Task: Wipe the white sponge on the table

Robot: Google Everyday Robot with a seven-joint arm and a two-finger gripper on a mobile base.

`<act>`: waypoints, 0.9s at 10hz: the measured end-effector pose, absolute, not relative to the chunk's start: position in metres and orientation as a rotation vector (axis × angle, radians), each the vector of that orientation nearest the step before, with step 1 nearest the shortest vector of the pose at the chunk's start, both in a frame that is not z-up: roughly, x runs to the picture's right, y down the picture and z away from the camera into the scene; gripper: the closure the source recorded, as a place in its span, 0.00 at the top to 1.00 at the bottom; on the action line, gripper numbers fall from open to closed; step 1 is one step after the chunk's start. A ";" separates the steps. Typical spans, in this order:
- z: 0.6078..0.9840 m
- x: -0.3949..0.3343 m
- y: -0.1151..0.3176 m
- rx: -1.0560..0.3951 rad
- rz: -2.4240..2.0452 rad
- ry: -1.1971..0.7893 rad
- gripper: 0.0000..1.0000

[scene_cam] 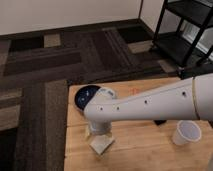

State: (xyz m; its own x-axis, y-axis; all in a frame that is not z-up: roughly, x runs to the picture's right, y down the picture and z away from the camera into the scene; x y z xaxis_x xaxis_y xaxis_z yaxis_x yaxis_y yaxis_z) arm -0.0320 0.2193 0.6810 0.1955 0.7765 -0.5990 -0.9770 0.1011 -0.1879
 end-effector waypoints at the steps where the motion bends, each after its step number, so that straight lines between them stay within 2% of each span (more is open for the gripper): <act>1: 0.684 -0.032 0.221 -0.622 1.345 0.382 0.65; 8: 0.699 -0.024 0.238 -0.645 1.341 0.374 0.64; 9: 0.699 -0.024 0.238 -0.645 1.339 0.375 0.53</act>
